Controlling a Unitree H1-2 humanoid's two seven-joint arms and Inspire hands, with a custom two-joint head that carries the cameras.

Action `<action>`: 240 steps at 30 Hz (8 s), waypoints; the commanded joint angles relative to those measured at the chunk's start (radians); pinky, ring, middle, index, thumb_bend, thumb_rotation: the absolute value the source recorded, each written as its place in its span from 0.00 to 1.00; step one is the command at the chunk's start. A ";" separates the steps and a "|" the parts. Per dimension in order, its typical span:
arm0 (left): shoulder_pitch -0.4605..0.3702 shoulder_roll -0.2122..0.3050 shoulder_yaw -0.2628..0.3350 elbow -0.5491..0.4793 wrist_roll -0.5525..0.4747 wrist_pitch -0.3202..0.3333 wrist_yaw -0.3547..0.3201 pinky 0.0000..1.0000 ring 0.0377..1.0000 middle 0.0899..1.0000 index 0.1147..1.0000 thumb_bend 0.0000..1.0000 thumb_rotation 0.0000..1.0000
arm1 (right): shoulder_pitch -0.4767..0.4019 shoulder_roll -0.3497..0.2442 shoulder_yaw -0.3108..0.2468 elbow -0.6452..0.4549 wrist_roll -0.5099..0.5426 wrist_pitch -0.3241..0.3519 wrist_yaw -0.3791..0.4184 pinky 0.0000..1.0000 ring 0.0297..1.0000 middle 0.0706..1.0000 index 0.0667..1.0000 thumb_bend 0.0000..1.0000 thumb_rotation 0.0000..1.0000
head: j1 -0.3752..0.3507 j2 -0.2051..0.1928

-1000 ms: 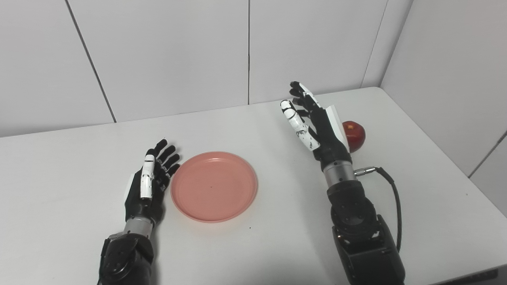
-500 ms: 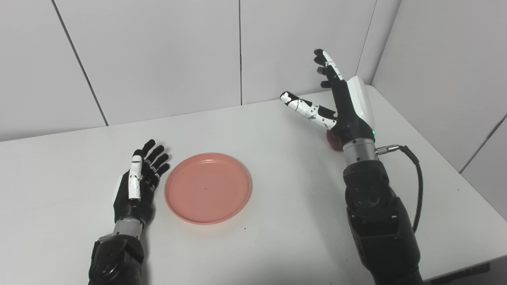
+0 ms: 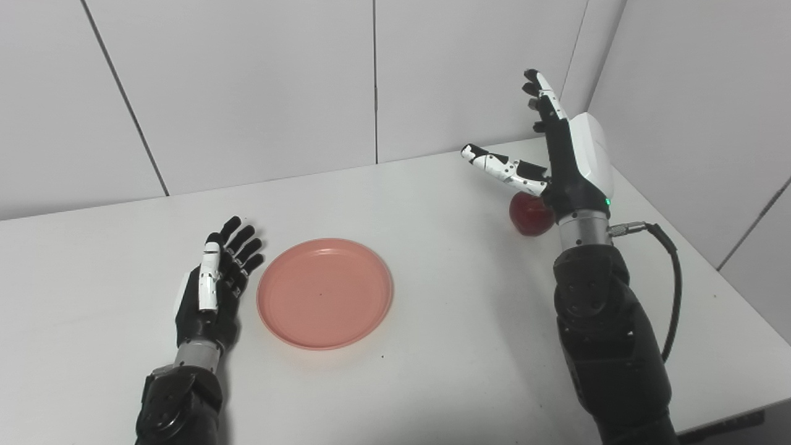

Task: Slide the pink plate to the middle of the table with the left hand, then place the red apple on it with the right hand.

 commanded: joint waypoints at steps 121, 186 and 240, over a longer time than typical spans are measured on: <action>0.052 0.015 0.005 -0.064 -0.040 0.119 -0.010 0.88 0.87 0.87 0.85 0.38 1.00 | -0.035 -0.173 0.019 0.480 0.064 -0.054 -0.072 0.76 0.88 0.93 0.94 1.00 0.47 | 0.010 0.062; 0.052 0.016 -0.002 -0.059 -0.037 0.119 -0.016 0.89 0.88 0.88 0.86 0.38 1.00 | -0.063 -0.164 0.001 0.549 0.168 -0.171 -0.228 0.38 0.45 0.48 0.45 0.52 0.13 | 0.039 0.055; 0.027 -0.082 -0.035 -0.040 0.042 0.039 0.113 0.87 0.87 0.88 0.86 0.37 1.00 | -0.201 0.136 0.279 0.345 0.150 -0.214 -0.032 0.38 0.44 0.47 0.45 0.52 0.13 | 0.452 0.026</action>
